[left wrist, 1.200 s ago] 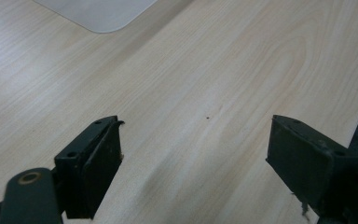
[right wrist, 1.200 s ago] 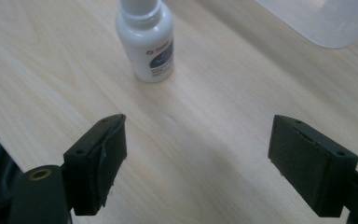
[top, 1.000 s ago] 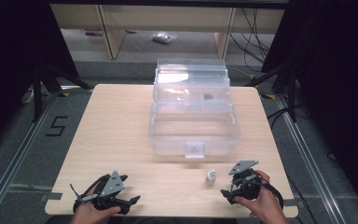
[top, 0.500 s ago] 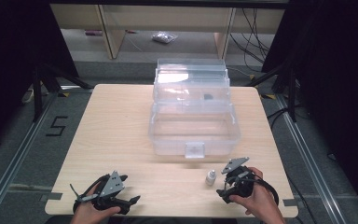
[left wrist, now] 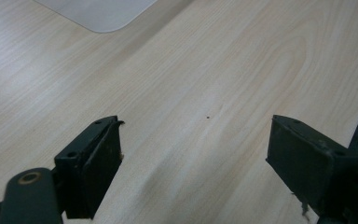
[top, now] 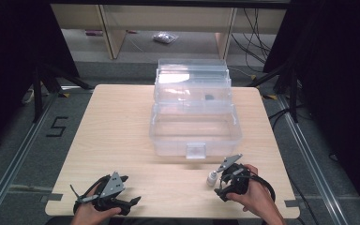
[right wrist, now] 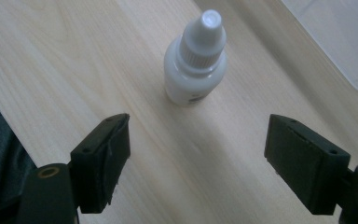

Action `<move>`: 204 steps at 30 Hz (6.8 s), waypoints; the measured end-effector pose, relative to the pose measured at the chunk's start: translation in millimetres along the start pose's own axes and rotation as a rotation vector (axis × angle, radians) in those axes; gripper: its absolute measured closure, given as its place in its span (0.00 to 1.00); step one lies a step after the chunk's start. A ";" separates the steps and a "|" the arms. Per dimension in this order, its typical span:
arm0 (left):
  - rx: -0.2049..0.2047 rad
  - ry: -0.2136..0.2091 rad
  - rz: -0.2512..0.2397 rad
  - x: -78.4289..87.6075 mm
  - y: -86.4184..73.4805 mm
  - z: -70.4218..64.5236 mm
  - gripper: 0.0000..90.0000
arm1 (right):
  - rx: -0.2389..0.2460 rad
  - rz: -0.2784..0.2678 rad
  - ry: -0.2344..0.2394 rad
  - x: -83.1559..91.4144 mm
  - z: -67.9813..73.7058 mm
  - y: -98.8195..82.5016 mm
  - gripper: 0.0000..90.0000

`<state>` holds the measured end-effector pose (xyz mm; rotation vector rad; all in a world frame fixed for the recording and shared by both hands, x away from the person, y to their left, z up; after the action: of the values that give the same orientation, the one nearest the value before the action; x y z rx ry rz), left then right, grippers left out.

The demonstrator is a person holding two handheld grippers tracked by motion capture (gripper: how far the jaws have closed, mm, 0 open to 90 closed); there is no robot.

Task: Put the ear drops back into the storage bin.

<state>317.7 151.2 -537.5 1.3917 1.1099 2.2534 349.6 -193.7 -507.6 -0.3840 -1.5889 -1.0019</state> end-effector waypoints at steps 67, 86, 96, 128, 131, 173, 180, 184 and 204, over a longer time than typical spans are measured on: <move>-0.011 0.002 0.009 -0.1 -1.0 1.2 0.20 | 0.167 0.155 0.029 -9.7 5.3 49.0 0.67; -0.012 0.006 0.014 -0.4 -1.3 1.5 0.20 | 0.165 0.141 0.032 20.8 -8.5 65.7 0.67; -0.013 0.005 0.014 -0.1 -1.3 1.6 0.20 | 0.158 0.137 0.054 30.8 -12.2 75.3 0.67; 0.014 0.000 0.010 -0.5 -1.4 0.2 0.20 | 0.110 0.126 0.043 78.2 -45.1 115.9 0.67; 0.017 -0.004 0.006 -0.3 -0.9 -0.3 0.20 | 0.083 0.128 0.031 81.6 -50.5 121.2 0.67; 0.011 0.001 0.002 0.1 -1.4 0.2 0.20 | -0.117 0.230 -0.037 5.2 -119.0 152.2 0.67; 0.012 0.001 0.002 0.1 -1.5 0.1 0.20 | -0.149 0.252 -0.045 -10.3 -122.6 148.9 0.67; 0.009 0.001 0.006 0.0 -1.7 0.3 0.20 | -0.162 0.267 -0.036 -14.6 -122.6 146.8 0.67; 0.001 -0.002 0.007 0.3 -1.7 0.7 0.20 | -0.134 0.305 -0.049 -39.4 -125.9 142.1 0.67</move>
<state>317.9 152.9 -538.4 1.3994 1.1074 2.2560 542.8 -197.3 -491.5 -0.7255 -1.4562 -0.8698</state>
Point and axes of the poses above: each handheld gripper's, and its own axes: x roughly backward along the jaws, y roughly out of its top, z roughly to its left, the point moved 6 cm from there along -x, roughly forward along the jaws, and after that the axes turned 13 degrees about -x, right-handed, at the moved point
